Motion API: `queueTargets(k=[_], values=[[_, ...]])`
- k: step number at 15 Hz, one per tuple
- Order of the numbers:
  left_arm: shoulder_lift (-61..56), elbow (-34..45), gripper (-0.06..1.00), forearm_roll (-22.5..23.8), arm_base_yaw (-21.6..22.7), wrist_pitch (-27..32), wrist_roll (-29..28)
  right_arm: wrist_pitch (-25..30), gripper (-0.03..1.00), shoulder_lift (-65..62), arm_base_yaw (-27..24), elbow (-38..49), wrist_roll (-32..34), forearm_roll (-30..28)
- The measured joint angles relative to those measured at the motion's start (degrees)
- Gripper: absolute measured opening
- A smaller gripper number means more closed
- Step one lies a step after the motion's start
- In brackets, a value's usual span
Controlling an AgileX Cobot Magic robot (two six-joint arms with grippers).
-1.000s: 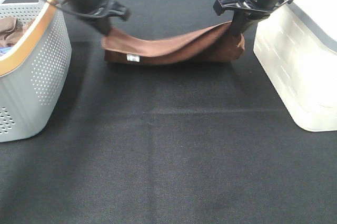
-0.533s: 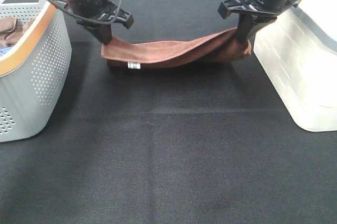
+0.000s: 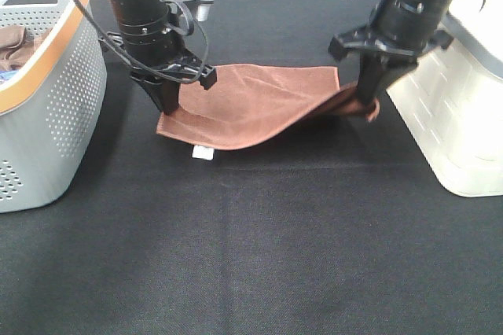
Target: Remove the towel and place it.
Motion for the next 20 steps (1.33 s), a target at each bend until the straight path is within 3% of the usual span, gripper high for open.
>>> queueTargets(k=[6, 11, 12, 14, 15, 16, 18, 20], values=[[-1.6, 8.88, 0.0, -0.46, -0.11, 0.11, -0.63, 0.52, 0.0, 0.0, 0.0, 7.39, 0.0, 1.49], [-1.72, 13.92, 0.0, -0.4, -4.13, 0.23, -0.74, 0.69, 0.0, 0.0, 0.0, 12.72, -0.63, 3.78], [-1.78, 13.98, 0.0, -0.23, -4.7, 0.23, -0.74, 0.69, 0.02, -0.06, 0.0, 13.87, -0.57, 4.07], [-1.83, 13.98, 0.0, 0.0, -4.7, 0.23, -0.74, 0.63, 0.2, -0.06, 0.0, 14.67, 0.4, 4.07], [-1.83, 13.98, 0.0, 0.0, -4.7, 0.23, -0.74, 0.63, 0.2, -0.06, 0.0, 14.67, 0.4, 4.07], [-1.83, 13.98, 0.0, 0.11, -4.7, 0.23, -1.26, 0.92, 0.33, -0.06, 0.0, 14.67, 0.57, 4.07], [-1.83, 13.98, 0.14, 0.11, -4.7, 0.23, -2.98, 2.12, 0.57, -0.06, 0.0, 14.67, 0.86, 4.87], [-2.01, 13.98, 0.52, 0.11, -4.7, 0.23, -3.15, 2.81, 0.63, -0.06, 0.0, 14.67, 0.86, 5.84]])
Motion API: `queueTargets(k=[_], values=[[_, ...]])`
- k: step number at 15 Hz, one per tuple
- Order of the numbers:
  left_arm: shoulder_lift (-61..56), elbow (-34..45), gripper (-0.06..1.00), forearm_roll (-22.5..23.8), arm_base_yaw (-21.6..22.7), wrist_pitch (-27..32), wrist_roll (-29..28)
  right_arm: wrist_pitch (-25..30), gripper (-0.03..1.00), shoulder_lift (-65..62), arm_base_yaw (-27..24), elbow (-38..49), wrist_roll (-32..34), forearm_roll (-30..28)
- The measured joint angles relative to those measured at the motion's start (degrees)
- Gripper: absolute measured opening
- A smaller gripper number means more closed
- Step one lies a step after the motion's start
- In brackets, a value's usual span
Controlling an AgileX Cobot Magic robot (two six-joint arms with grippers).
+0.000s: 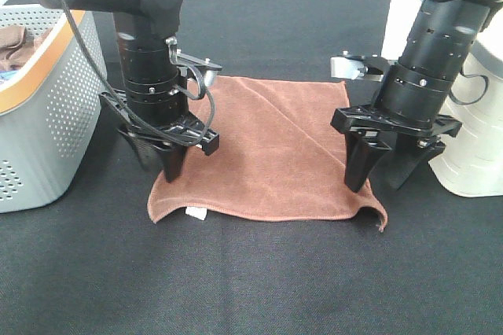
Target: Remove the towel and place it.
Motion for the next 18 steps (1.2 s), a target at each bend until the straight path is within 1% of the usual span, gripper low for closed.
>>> queueTargets(k=[2, 3, 5, 8, 10, 11, 14, 16, 17, 18], values=[[-1.15, 0.0, 0.71, 0.0, 0.0, 0.0, 0.0, 0.74, 0.64, -0.86, 0.0, 0.0, 0.0, 0.34], [-2.29, 0.0, 0.72, 0.0, 0.0, 0.0, -0.11, 0.86, 0.64, -2.06, 0.0, 0.0, 0.0, 0.8], [-4.13, 0.0, 0.73, 0.0, 0.0, 0.0, -0.17, 0.86, 0.64, -3.78, 0.0, 0.0, 0.0, 1.89], [-12.89, 0.0, 0.73, 0.0, 0.0, -0.06, -0.17, 1.03, 0.65, -10.89, 0.0, 0.0, 0.06, 4.35], [-19.54, 0.0, 0.73, 0.17, 0.0, 0.06, -0.17, 2.35, 0.65, -16.1, 0.0, 0.0, 0.06, 4.64], [-25.1, 0.0, 0.73, 0.74, 0.0, 0.06, -0.17, 2.46, 0.65, -19.94, 0.0, 0.0, 0.06, 4.64], [-36.21, 0.0, 0.73, 1.89, 0.0, 0.17, -0.17, 3.04, 0.65, -28.93, 0.0, 0.0, 0.06, 4.64], [-43.83, 2.46, 0.73, 2.35, 0.0, 0.11, -0.23, 3.04, 0.65, -34.95, 0.0, 2.01, 0.06, 4.53], [-47.78, 5.9, 0.73, 2.35, 0.0, 0.11, -0.63, 3.04, 0.65, -38.5, 0.0, 3.61, 0.06, 4.41], [-47.78, 5.9, 0.73, 2.35, 0.0, 0.11, -0.63, 3.04, 0.65, -38.5, 0.0, 3.61, 0.06, 4.41]])
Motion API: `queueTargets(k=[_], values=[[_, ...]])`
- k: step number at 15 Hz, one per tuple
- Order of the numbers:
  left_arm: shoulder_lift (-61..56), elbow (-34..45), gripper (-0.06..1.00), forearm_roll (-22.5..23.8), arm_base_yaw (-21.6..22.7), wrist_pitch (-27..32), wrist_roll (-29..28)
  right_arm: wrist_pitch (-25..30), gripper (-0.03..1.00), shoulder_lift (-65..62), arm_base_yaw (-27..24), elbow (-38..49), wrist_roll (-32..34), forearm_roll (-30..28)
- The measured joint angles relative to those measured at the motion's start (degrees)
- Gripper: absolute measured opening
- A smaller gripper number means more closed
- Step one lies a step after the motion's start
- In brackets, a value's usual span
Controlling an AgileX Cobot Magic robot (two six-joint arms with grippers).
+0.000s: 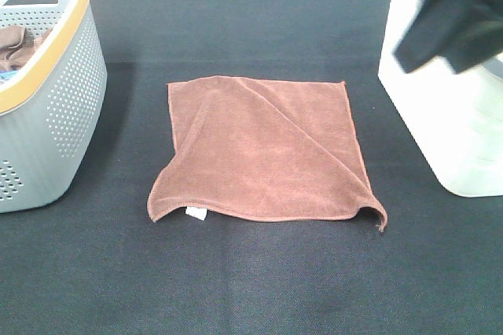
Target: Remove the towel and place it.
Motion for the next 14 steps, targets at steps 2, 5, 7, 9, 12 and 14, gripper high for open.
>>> queueTargets(k=[2, 5, 7, 9, 12, 14], values=[[-9.34, 12.66, 0.73, 0.11, 0.0, -0.06, -3.44, 0.0, 0.65, -8.59, 0.0, 7.79, 0.0, -0.8], [-22.29, 30.65, 0.73, 0.11, 0.0, 0.11, -7.62, 0.11, 0.65, -20.05, 0.0, 18.79, 0.0, -3.09], [-31.8, 41.02, 0.73, 0.11, 0.0, 0.34, -8.14, 0.29, 0.65, -29.11, 0.0, 27.44, 0.0, -5.39], [-39.59, 47.56, 0.73, 0.11, 0.0, 0.34, -8.14, 0.17, 0.65, -36.15, 0.0, 32.43, 0.0, -7.56], [-49.16, 55.81, 0.73, 0.23, 0.0, -4.98, -6.88, -2.64, 0.65, -45.09, 0.0, 38.04, 0.17, -12.66], [-51.39, 59.93, 0.73, 0.11, 0.0, -8.14, -3.04, -4.87, 0.65, -47.44, 0.0, 38.79, 2.01, -13.52]])
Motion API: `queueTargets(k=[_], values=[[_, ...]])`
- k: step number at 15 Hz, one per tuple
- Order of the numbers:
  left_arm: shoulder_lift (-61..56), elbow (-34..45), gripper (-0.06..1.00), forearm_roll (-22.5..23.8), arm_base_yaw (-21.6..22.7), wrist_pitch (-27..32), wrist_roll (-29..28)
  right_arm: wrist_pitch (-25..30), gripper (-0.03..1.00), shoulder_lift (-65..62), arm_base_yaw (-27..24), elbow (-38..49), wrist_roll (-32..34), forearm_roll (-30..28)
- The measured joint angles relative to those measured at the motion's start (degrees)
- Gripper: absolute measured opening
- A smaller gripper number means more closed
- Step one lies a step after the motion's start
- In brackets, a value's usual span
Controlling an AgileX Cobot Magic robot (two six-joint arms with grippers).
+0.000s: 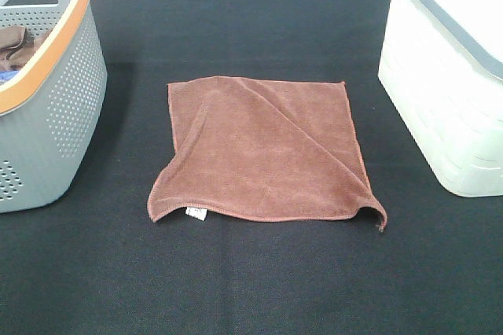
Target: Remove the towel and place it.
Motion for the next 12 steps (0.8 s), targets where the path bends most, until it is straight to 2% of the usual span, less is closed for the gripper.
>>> queueTargets(k=[4, 12], values=[[-0.4, 0.4, 0.73, -0.23, 0.0, -1.09, 3.67, -2.81, 0.65, -0.34, 0.0, 1.66, 1.72, -0.17], [-0.4, 0.4, 0.73, -0.69, 0.0, -1.2, 4.58, -3.38, 0.65, -0.34, 0.0, 1.72, 1.95, -0.17]])
